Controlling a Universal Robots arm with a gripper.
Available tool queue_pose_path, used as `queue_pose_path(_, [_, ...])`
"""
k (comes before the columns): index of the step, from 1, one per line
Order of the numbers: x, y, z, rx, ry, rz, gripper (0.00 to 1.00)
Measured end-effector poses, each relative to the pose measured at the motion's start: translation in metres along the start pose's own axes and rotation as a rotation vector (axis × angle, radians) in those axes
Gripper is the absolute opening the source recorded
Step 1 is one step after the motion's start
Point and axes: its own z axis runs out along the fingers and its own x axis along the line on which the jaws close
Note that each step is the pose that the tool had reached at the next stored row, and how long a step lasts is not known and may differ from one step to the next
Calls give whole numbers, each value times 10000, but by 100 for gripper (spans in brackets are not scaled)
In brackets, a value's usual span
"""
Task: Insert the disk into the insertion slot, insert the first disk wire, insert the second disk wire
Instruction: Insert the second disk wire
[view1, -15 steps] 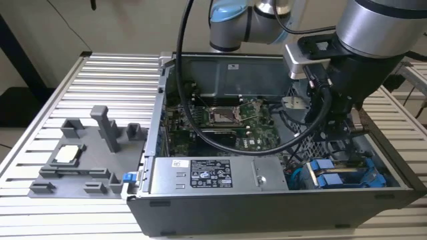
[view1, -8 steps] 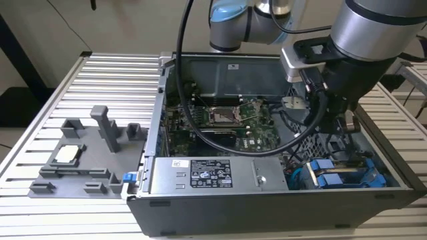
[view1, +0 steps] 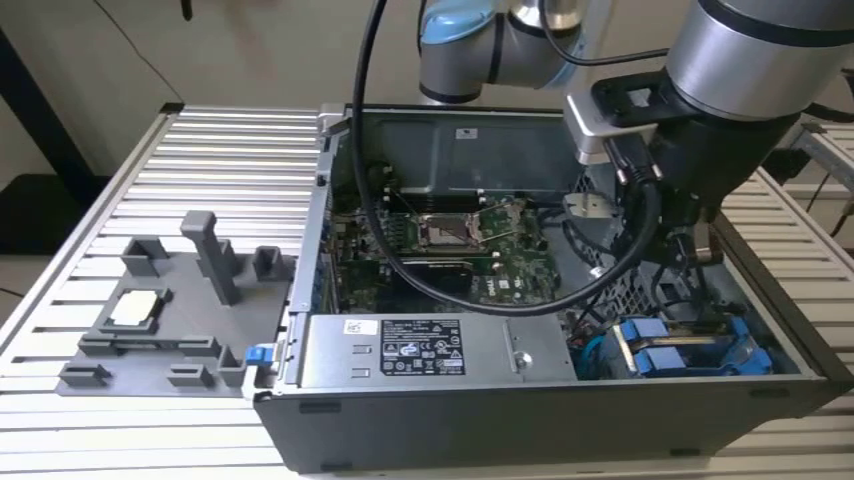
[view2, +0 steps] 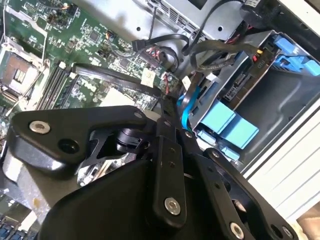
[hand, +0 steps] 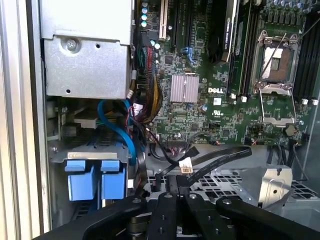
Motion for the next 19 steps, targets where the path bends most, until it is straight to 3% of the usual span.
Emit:
queue_pose_path(4, [-5,-4,-30,-11,-11,-59,12])
queue_pose_path(8, [-1,-2,-5,17,-34,-282,31])
queue_pose_path(12, [0,0,6,62,-57,-448,31])
queue_pose_path(15, [1,1,7,62,-122,-475,29])
queue_pose_path(16, [0,0,7,68,-205,-469,21])
queue_pose_path(19, [4,1,6,113,-731,-407,19])
